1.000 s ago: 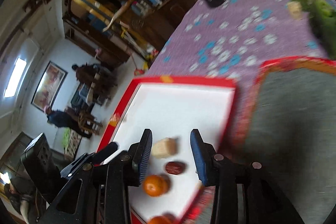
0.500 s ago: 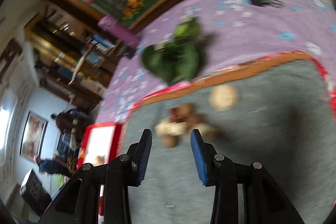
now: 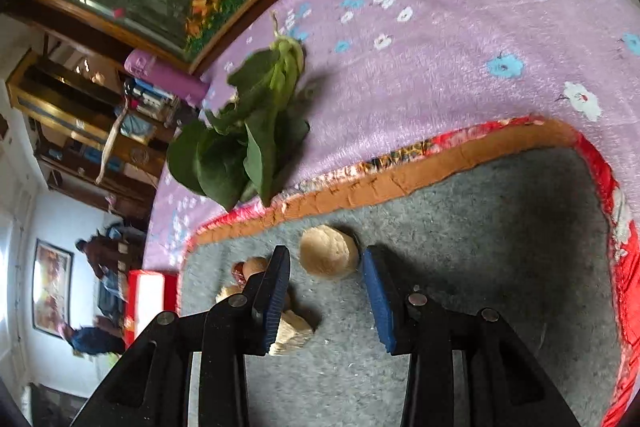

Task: Organize fruits
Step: 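Grasp a round pale piece with the right gripper while the left gripper grasps a pale cube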

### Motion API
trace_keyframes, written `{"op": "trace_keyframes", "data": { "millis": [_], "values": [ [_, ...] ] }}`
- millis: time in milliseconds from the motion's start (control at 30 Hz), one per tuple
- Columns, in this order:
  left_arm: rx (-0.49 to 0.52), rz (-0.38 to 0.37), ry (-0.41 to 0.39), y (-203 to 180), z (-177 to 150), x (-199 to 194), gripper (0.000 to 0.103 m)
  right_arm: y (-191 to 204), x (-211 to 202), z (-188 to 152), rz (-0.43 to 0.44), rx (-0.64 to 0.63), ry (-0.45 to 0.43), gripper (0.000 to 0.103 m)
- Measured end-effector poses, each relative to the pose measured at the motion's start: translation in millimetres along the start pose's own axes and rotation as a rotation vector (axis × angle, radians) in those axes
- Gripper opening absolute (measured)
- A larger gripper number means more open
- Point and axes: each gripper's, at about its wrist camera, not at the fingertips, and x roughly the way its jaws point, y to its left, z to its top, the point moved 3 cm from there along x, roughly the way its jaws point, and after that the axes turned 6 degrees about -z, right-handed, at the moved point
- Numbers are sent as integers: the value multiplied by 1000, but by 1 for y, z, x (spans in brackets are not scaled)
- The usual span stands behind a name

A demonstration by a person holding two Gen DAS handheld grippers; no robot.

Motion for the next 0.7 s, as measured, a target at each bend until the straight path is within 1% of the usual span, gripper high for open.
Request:
{"op": "trace_keyframes", "data": {
  "millis": [100,167,200,233,267,300,333,433,567,700],
  "values": [
    [14,-20,15,-11,7,15,47,4,3,1,-43,-44,-16,38],
    [6,-39,20,-16,11,24,47,15,8,1,-94,-108,-26,38],
    [-5,-54,26,-17,13,28,47,18,12,1,-121,-147,-32,37],
    [-16,-73,34,-19,15,33,47,21,13,0,-151,-177,-43,31],
    [-21,-83,40,-20,16,35,46,23,16,0,-176,-197,-52,31],
    [-24,-89,43,-22,18,38,46,24,16,0,-179,-216,-55,30],
    [-27,-89,45,-24,21,41,46,22,15,1,-169,-208,-52,30],
    [-36,-101,47,-28,27,49,46,5,6,8,-102,-106,-44,30],
    [-40,-96,55,-30,35,59,46,-8,-9,13,-94,-55,-84,30],
    [-40,-87,63,-29,42,71,46,-13,-9,15,-52,-8,-63,30]
  ]
}}
